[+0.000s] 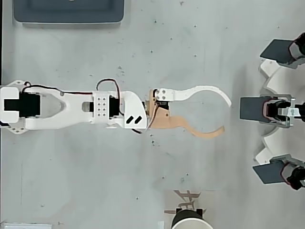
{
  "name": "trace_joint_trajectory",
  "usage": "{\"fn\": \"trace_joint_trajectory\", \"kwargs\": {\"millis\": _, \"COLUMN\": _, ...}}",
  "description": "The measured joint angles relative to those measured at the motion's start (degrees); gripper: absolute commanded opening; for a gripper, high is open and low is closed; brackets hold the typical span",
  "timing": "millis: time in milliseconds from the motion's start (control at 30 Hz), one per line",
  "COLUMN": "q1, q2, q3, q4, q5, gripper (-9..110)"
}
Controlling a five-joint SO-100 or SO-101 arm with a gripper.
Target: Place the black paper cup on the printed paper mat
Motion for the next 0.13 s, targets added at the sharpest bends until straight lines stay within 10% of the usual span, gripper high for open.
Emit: {"fn": "trace_joint_trajectory", "kwargs": {"millis": 133, "q1": 0.0, "q2": -0.9, "q3": 0.0, "q4": 0.0, "q5": 0.0, "gripper": 9}}
